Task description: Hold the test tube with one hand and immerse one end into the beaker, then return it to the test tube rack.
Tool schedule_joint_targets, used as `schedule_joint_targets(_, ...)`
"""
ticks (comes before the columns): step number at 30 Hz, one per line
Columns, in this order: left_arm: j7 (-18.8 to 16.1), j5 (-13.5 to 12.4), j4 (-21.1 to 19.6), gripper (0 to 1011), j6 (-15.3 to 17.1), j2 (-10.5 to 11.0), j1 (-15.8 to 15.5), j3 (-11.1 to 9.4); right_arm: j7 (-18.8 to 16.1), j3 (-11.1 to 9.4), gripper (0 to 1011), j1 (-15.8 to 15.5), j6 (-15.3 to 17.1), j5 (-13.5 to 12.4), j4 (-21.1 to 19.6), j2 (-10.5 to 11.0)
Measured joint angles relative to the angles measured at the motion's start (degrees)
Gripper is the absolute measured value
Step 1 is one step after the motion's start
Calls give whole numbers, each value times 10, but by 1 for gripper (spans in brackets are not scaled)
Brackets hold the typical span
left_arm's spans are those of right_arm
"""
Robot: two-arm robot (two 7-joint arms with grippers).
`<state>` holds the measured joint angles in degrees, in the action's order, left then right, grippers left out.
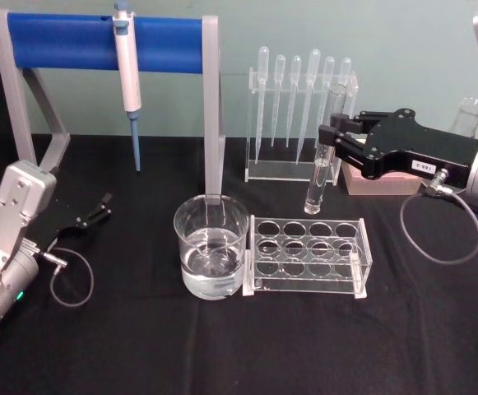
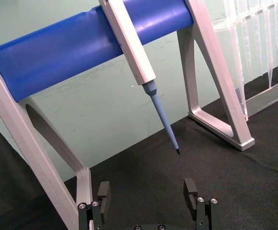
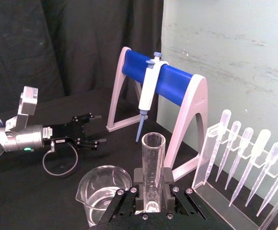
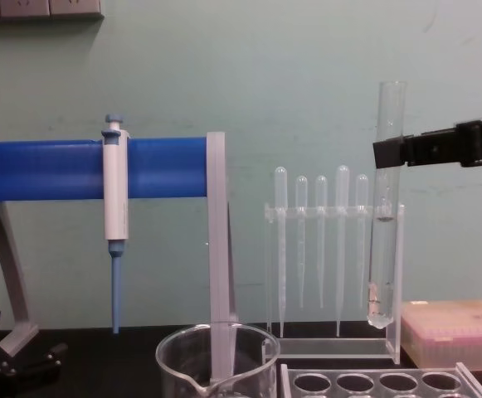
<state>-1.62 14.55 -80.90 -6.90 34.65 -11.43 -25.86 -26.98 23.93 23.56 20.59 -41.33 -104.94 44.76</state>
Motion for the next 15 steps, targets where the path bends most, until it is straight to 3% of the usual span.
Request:
schedule_joint_targets(8, 0, 0, 0, 1000, 0, 0, 0, 0, 0, 3, 241, 2, -1, 0, 0, -1)
schedule_joint_targets(15, 0, 0, 0, 1000, 0, 0, 0, 0, 0, 27, 241, 24, -1, 6, -5, -16)
